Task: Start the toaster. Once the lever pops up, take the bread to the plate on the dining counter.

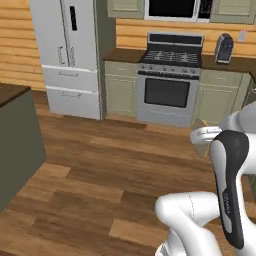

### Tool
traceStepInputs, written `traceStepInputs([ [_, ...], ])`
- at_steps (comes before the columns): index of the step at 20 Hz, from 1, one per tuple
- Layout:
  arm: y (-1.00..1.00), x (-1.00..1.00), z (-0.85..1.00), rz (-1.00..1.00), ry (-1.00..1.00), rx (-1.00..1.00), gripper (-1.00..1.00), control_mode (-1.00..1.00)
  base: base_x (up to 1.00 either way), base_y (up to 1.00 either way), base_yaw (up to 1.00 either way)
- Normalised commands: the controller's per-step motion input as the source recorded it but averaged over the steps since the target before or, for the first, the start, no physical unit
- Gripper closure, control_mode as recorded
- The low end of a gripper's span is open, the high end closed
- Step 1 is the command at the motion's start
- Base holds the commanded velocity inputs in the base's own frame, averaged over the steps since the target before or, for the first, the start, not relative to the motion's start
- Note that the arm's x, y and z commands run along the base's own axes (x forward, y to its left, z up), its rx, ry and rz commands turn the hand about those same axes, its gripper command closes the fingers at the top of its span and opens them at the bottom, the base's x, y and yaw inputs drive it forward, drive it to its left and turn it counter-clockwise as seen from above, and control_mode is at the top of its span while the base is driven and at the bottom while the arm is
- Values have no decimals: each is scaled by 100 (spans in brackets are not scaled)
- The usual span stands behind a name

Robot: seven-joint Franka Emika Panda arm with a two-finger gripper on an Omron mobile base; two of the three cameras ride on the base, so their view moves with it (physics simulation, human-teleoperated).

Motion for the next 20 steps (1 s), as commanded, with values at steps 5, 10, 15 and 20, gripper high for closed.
traceStepInputs([
  [5,0,0,0,0,0,0,100,100,0,39,90],
  [10,0,0,0,0,0,0,100,100,0,48,86],
  [15,0,0,0,0,0,0,100,100,16,28,78],
  [20,0,0,0,0,0,0,100,100,46,0,43],
])
